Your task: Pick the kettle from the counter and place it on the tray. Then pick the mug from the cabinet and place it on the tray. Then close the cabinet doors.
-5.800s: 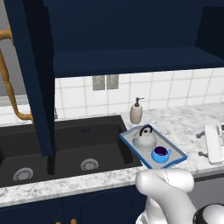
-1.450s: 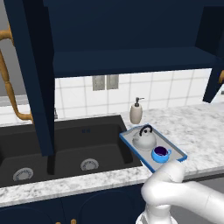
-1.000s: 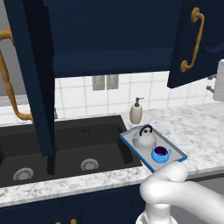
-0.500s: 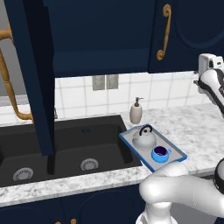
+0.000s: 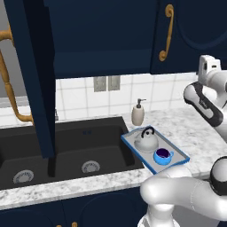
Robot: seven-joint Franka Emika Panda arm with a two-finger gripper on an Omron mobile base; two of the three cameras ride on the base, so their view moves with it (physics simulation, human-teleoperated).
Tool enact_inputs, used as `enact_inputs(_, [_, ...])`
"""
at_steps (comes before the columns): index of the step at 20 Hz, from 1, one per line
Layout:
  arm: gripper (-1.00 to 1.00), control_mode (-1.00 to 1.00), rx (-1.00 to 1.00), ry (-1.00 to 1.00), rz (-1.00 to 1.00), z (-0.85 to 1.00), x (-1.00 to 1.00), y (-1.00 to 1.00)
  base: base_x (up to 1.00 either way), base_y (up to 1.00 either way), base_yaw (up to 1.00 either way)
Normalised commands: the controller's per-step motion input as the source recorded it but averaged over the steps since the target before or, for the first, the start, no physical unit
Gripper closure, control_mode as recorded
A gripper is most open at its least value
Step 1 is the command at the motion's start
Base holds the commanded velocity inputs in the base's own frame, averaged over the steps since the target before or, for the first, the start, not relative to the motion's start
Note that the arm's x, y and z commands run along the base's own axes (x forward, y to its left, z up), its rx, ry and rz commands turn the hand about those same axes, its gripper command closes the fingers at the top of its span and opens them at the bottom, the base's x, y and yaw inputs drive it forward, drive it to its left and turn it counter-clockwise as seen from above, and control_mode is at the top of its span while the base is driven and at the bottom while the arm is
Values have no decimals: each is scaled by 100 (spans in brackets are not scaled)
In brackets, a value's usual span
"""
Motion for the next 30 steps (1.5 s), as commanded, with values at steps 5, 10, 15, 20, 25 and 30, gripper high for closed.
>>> enact_inputs(5, [-100, -100, 0, 28, -2, 3, -27, 36, 0, 0, 0])
enact_inputs(10, [-100, -100, 0, 7, 0, 17, -67, 33, 0, 0, 0])
enact_inputs(15, [-100, -100, 0, 4, 0, 7, -74, 36, 0, 0, 0])
enact_inputs(20, [-100, -100, 0, 0, 0, -7, -53, 23, 0, 0, 0])
enact_inputs(25, [-100, -100, 0, 0, 0, -9, -33, 18, 0, 0, 0])
enact_inputs(30, [-100, -100, 0, 1, 1, -6, -13, 21, 0, 0, 0])
